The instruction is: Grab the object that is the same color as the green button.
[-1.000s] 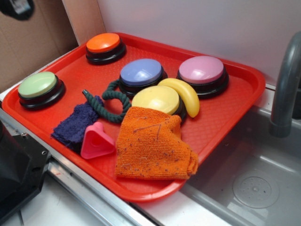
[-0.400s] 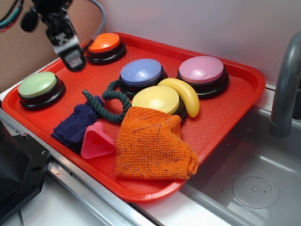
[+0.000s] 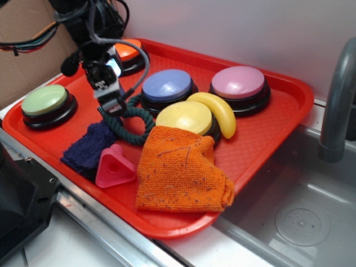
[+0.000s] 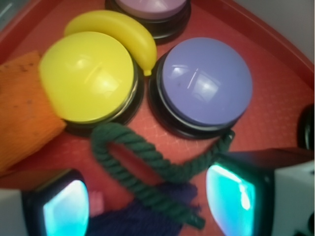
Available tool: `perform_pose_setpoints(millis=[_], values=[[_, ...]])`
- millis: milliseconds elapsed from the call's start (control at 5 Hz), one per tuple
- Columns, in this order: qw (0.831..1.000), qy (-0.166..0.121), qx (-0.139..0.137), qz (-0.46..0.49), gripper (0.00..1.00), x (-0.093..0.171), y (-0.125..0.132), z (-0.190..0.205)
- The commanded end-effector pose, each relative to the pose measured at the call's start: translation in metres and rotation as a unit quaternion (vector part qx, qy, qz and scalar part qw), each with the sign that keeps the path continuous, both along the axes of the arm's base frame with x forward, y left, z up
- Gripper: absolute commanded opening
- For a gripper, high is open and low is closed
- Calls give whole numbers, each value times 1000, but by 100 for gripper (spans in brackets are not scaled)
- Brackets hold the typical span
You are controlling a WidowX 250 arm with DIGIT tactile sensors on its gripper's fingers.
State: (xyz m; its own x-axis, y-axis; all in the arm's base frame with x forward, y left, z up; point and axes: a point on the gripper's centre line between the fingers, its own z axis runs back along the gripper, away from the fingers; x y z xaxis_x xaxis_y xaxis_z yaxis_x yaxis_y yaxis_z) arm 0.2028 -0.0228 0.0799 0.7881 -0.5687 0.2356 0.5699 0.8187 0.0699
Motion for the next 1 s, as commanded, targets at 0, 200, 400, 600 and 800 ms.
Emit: perform_pose_setpoints(millis=[0, 200, 400, 600, 800], values=[[998, -14, -34, -46, 100, 1, -2, -28], [997, -10, -38, -65, 100, -5, -1, -40], [996, -7, -53, -71, 100, -6, 2, -50], [996, -2, -50, -76, 100, -6, 5, -58], [996, 13, -51, -69, 100, -3, 6, -67]])
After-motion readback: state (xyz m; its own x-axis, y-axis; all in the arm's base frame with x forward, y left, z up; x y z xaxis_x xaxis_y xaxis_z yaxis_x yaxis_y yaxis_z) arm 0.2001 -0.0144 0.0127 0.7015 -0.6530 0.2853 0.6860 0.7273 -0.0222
